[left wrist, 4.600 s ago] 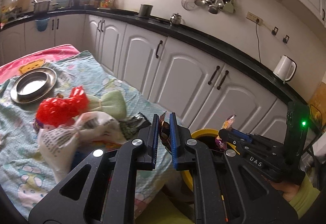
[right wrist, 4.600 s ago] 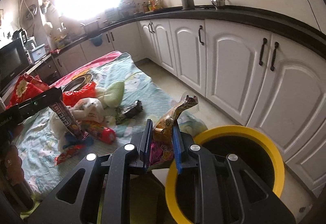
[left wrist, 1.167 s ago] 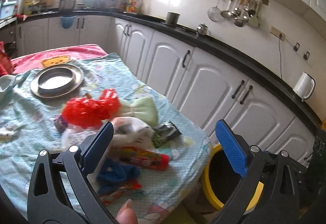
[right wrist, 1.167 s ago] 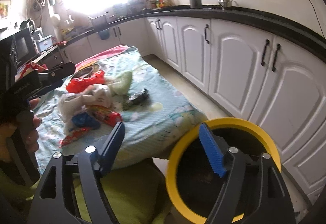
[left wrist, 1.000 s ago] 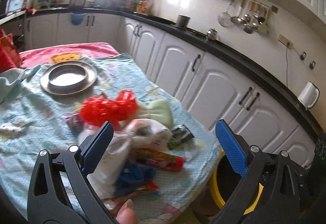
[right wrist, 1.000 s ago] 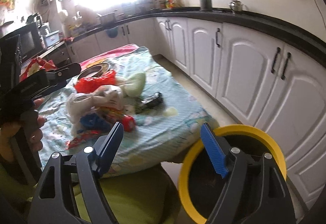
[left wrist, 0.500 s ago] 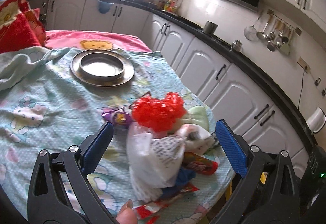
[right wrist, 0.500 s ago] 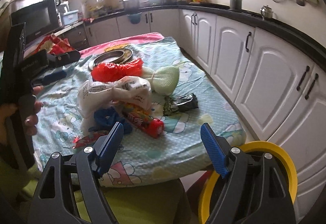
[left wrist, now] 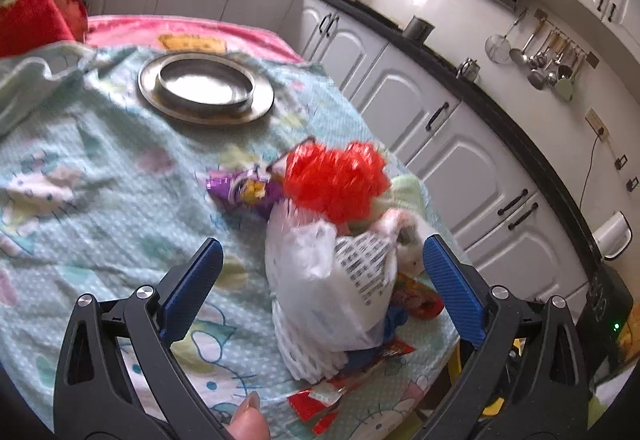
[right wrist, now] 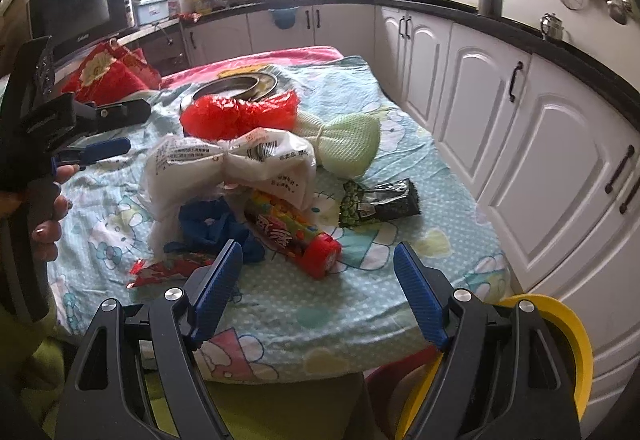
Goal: Collect trash
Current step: 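Grasp the white plastic bag with the left tool while the right grasps the red candy tube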
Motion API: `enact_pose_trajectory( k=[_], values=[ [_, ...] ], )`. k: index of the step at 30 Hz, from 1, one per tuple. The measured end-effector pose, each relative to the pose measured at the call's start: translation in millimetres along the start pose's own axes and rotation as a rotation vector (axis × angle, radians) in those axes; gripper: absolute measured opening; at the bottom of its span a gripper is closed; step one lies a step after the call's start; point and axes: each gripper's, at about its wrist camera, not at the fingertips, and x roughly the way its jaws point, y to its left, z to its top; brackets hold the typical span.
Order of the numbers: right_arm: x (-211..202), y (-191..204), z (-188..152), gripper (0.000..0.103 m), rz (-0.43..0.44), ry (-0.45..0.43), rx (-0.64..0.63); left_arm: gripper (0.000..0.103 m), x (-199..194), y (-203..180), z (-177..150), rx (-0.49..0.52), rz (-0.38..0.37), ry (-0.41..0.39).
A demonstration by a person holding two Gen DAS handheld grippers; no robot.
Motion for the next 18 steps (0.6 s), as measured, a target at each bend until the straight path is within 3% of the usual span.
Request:
enact_pose_trajectory(
  k=[9,18],
  values=[
    [43.1,9.5,11.4,0.075,0.019,0.057,-0.123,0.092,25.2,6.5,-10.7,-0.033,-0.048,0.079],
    [74.7,10.2,23.3,0.063,0.060,0.106,-0.169,0.089,35.3,3.8,-17.3,-0.019,-0.049,0.114]
  ],
)
